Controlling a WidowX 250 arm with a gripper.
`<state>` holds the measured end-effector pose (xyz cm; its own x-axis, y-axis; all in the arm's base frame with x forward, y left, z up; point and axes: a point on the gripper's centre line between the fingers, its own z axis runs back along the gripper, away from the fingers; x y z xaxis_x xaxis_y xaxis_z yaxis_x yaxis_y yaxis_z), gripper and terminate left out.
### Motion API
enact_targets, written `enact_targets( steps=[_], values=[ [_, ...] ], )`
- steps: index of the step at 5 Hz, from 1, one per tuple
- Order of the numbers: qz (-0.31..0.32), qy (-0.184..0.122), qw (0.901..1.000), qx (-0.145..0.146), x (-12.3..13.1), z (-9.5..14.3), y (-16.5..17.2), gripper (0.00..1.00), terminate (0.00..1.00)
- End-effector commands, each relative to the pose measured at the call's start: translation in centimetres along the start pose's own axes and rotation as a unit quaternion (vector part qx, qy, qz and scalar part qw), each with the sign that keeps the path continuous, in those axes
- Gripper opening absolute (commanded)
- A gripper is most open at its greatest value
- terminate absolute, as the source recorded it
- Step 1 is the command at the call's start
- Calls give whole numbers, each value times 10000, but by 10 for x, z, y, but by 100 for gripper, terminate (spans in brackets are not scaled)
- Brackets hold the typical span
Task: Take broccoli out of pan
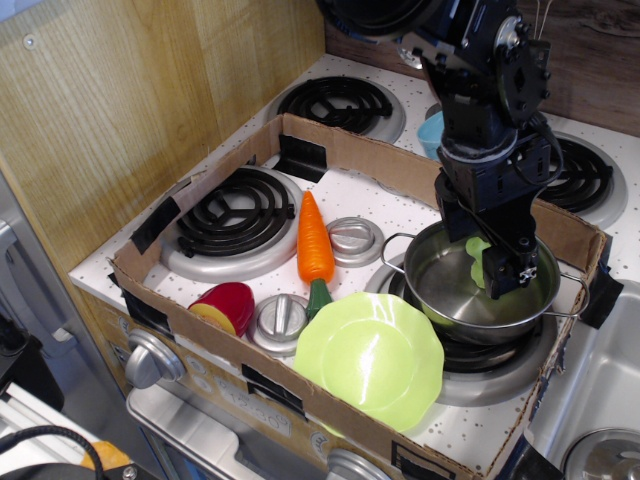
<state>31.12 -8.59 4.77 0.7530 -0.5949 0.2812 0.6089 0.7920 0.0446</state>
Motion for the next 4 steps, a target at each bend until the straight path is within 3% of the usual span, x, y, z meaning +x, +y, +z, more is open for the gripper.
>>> enact_targets(
  steps=[1,2,4],
  values=[
    [51,-267,9996,-25,6,-1,3,100,0],
    [120,-268,9995,-107,5,-2,3,0,0],
    [188,-205,9996,-51,6,1,0,0,0]
  ],
)
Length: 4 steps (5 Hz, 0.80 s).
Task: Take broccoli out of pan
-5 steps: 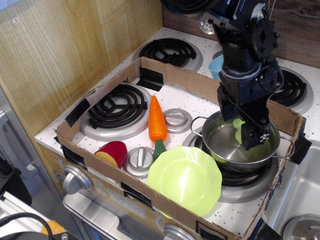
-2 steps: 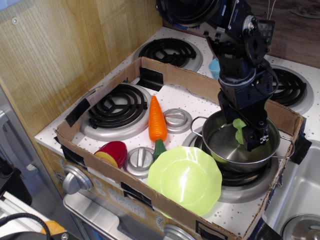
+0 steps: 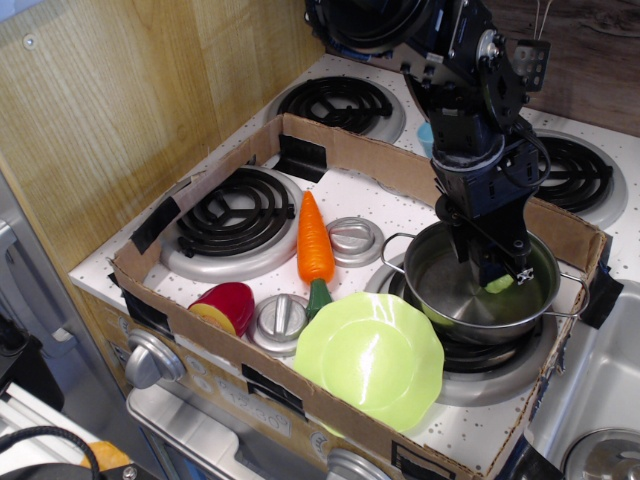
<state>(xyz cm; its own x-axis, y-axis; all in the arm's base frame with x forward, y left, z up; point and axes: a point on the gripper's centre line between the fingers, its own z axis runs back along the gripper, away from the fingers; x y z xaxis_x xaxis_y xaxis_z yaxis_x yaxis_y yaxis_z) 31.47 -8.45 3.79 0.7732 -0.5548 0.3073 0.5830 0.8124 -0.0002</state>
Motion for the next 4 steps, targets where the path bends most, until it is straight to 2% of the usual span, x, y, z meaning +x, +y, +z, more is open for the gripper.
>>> enact_targets(
  steps=[1,2,3,4],
  values=[
    [-95,-33,9999,108,6,23,-2,0,0],
    [-67,-21,9996,287,4,50,6,0,0],
    [312,4,9969,718,-1,80,25,0,0],
    [9,21,9939,1107,-14,101,58,0,0]
  ],
)
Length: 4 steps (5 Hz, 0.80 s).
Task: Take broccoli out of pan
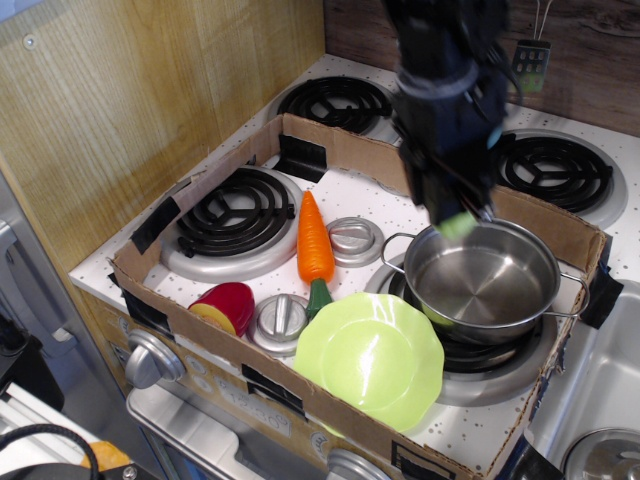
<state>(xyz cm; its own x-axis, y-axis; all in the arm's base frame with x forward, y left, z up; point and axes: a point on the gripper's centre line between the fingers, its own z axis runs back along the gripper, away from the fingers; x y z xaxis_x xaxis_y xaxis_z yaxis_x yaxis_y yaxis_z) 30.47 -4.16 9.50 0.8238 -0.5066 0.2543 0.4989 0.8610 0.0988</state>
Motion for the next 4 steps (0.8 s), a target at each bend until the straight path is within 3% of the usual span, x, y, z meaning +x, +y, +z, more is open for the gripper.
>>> enact_targets(
  steps=[1,3,4],
  values=[
    [-304,-328,9961,764,-30,29,62,0,0],
    [418,24,9959,796,-92,20,70,0,0],
    [565,152,9936,970,-112,4,68,0,0]
  ],
)
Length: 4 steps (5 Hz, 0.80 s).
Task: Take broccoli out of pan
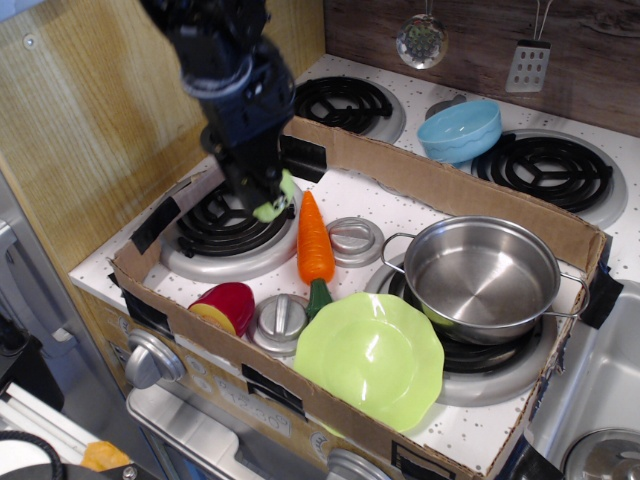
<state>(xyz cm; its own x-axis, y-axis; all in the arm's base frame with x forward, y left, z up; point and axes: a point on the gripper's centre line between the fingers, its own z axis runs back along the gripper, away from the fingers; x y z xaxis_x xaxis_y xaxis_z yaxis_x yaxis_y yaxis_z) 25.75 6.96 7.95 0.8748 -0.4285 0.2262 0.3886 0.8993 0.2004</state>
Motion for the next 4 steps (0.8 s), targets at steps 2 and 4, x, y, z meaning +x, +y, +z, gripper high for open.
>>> enact_targets(
  steps=[2,4],
  values=[
    [287,29,9991,317,-36,-12,-7,0,0],
    [-58,96,9993,357,-16,8,5,100,0]
  ],
)
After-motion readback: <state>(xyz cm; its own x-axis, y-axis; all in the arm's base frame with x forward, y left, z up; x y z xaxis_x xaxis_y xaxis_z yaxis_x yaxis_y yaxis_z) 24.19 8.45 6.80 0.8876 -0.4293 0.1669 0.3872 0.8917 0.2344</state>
